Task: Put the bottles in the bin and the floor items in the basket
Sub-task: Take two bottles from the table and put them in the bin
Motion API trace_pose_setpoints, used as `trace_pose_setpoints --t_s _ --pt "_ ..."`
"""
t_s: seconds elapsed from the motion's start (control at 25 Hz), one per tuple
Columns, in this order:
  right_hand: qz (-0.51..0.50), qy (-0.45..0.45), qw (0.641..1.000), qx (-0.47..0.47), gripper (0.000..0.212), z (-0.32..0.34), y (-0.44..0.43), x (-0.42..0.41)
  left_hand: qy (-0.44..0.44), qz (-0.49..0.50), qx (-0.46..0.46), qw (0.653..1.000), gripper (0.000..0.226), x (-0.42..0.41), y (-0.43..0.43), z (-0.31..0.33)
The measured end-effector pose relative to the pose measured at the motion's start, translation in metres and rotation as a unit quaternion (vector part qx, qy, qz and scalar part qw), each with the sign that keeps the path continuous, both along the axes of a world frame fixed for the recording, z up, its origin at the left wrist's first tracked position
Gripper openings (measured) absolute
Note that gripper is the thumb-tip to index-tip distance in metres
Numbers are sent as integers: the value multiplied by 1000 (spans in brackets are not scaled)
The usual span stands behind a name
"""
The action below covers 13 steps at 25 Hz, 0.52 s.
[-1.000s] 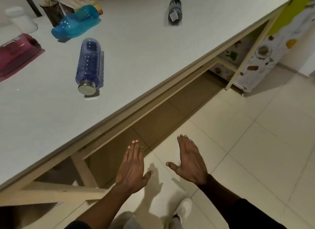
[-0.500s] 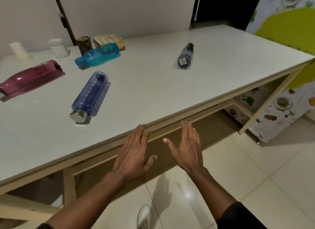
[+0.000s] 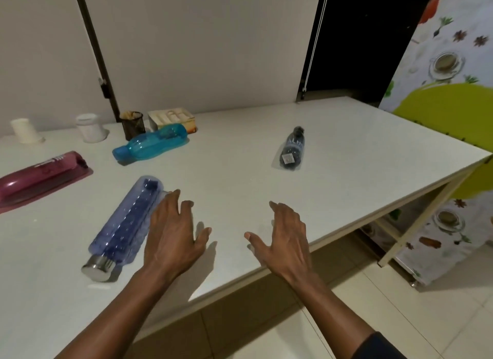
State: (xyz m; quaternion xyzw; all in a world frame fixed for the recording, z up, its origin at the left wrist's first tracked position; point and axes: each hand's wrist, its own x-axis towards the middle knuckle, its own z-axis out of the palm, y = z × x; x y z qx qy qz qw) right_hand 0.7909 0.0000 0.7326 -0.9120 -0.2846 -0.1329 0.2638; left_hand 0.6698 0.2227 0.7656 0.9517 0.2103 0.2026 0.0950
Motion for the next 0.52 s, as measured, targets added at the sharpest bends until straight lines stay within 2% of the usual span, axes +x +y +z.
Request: trace_pose_setpoints --t_s 0.2,0.36,0.4,0.52 --pt "-21 10 1000 -3 92 9 37 57 59 68 27 996 69 28 62 0" --pt "-39 7 999 -20 91 22 58 111 127 140 -43 981 90 39 88 6" --pt "-48 15 998 -27 91 23 62 128 130 166 -62 976 88 42 93 7" --pt "-79 23 996 -38 91 26 70 175 93 205 -103 969 50 50 94 3"
